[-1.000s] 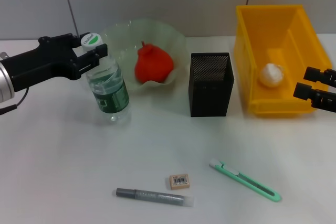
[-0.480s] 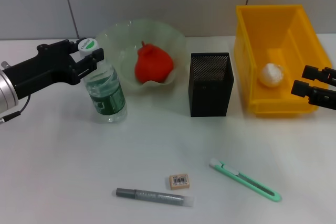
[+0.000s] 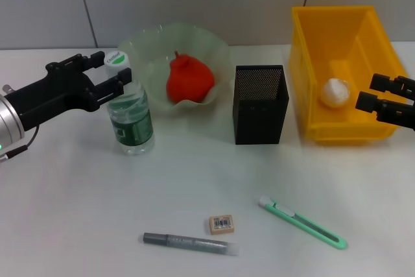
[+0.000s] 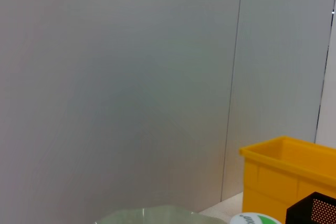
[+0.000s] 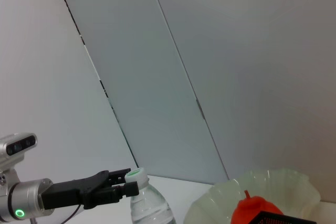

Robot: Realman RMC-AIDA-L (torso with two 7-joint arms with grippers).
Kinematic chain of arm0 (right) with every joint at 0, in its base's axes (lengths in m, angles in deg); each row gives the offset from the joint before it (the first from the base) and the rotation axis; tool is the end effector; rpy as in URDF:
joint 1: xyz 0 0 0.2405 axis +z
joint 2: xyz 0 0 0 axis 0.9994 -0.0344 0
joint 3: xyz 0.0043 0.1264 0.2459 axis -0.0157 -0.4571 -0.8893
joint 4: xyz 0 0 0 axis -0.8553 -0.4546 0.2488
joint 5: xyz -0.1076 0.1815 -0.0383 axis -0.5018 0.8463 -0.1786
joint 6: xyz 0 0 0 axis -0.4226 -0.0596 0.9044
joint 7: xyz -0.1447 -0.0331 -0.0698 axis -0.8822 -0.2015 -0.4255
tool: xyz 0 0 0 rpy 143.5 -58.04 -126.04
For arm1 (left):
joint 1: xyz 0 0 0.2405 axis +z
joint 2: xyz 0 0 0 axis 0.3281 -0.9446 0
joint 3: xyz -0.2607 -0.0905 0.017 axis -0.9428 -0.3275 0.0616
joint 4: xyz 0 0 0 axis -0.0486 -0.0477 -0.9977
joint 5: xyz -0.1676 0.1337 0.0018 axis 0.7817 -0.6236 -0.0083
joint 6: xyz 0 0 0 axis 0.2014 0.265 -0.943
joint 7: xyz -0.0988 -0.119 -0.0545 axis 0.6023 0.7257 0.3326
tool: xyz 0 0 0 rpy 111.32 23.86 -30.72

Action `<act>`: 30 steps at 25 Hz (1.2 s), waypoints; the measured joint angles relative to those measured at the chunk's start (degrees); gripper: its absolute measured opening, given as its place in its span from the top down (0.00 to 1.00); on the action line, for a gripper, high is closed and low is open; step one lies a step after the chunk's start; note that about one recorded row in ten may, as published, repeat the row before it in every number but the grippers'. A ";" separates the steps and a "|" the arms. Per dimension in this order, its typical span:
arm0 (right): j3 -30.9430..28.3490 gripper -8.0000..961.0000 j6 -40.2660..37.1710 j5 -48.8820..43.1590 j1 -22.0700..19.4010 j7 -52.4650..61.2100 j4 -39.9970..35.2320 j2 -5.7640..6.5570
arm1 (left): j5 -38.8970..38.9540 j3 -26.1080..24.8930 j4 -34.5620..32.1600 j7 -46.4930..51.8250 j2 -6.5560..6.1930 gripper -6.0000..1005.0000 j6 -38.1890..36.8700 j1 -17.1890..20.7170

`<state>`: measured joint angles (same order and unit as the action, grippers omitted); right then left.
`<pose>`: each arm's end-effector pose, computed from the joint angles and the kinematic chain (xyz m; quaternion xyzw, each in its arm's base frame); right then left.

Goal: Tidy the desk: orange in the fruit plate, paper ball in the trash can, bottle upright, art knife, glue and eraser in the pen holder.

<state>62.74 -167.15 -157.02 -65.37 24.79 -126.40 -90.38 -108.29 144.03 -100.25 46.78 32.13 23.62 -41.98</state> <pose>0.2906 0.3330 0.0613 -0.8699 0.2847 0.3460 0.2064 -0.2841 0.3901 0.0039 -0.8739 -0.2038 -0.2793 0.3417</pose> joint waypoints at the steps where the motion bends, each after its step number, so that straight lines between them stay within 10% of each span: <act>1: 0.00 0.13 0.00 0.00 0.00 0.00 0.00 0.00 | 0.00 0.00 0.00 0.00 0.00 0.42 0.00 0.00; 12: 0.01 0.13 -0.02 0.00 0.03 0.15 -0.15 -0.12 | 1.69 -2.56 -6.52 4.59 -0.43 0.19 -7.47 2.44; 17: 1.45 0.13 -0.49 -0.58 0.97 3.03 -3.09 -0.13 | 1.16 -9.67 -14.88 14.26 -3.24 0.20 -17.05 7.88; 24: 15.21 0.13 -0.42 -11.58 4.21 23.84 -24.37 -0.99 | 0.32 -12.57 -3.87 6.76 -8.02 0.20 -33.05 12.08; 30: 25.99 0.13 -2.06 -26.76 9.97 42.37 -38.09 -0.95 | -3.68 -12.75 -1.11 -2.78 -7.35 0.20 -36.23 15.56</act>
<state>88.73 -169.22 -183.78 -55.40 67.16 -164.50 -91.33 -111.97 131.28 -101.36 44.00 24.78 -12.61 -26.42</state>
